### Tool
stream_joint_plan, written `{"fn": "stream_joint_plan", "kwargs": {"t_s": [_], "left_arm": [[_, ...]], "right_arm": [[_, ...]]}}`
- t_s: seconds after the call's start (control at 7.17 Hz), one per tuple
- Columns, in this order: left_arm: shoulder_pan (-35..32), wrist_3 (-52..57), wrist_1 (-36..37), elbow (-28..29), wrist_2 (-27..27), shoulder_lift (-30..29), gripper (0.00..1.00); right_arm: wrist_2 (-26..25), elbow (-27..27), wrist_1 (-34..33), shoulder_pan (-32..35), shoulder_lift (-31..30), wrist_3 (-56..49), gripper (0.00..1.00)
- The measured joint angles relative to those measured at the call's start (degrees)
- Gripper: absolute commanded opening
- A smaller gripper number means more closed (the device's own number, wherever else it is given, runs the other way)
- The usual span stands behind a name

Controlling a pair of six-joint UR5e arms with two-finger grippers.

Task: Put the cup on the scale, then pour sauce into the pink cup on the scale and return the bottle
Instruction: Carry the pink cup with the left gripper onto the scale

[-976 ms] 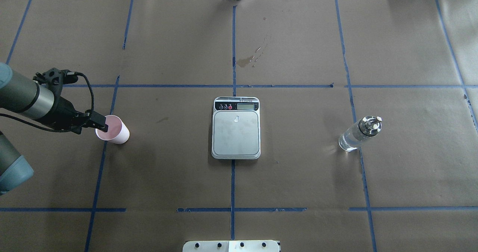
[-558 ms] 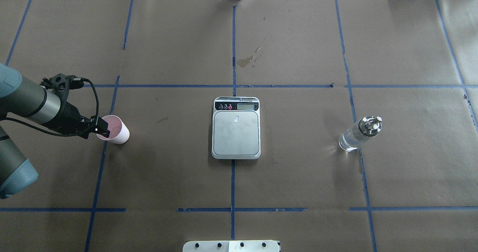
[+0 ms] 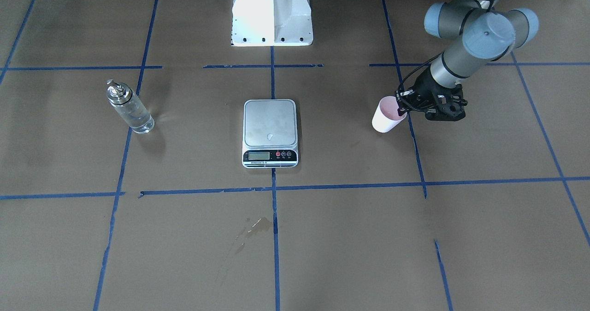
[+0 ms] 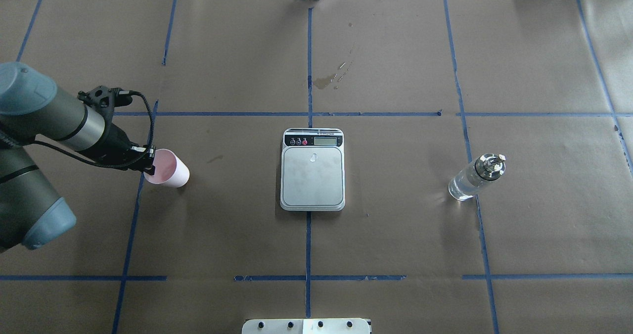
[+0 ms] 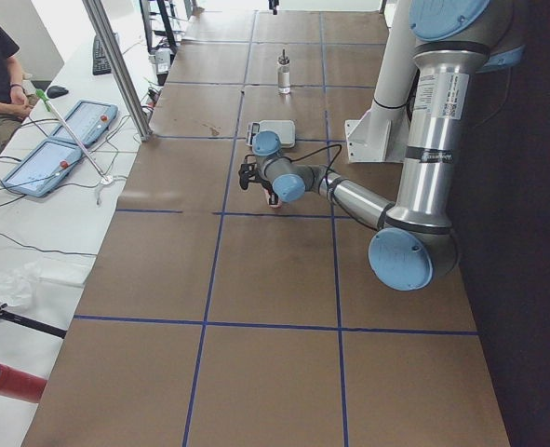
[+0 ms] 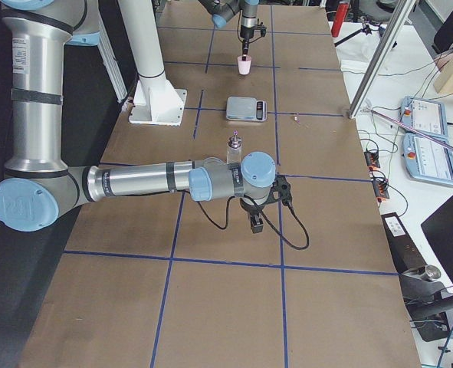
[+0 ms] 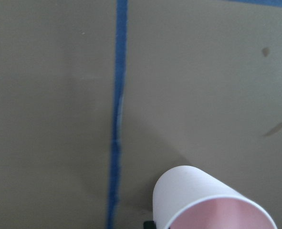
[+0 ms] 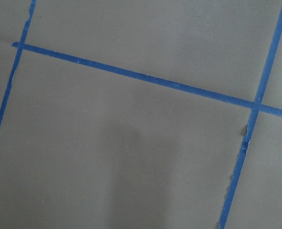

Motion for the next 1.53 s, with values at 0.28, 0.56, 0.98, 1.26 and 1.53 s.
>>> {"fn": "stream_joint_plan", "kwargs": {"t_s": [0.28, 0.56, 0.98, 1.26, 1.53], "left_arm": [[0.41, -3.14, 11.45, 0.67, 0.04, -13.03, 0.00], [3.35, -13.68, 14.93, 5.26, 0.88, -24.26, 0.00], [9.72, -21.62, 15.34, 10.96, 6.19, -31.33, 0.00], [11.03, -21.97, 15.30, 12.05, 8.48, -31.88, 0.00], [11.65, -21.94, 15.23, 12.30, 9.56, -31.81, 0.03]], "right_arm": [[0.12, -0.11, 2.37, -0.07, -0.13, -0.05, 1.00], [0.29, -0.23, 5.36, -0.46, -0.30, 0.10, 1.00], [0.32, -0.22, 7.18, -0.89, -0.73, 0.12, 1.00], [0.36, -0.13, 8.07, -1.08, -0.96, 0.12, 1.00], [0.52, -0.10, 8.19, -1.31, -1.01, 0.18, 1.00]]}}
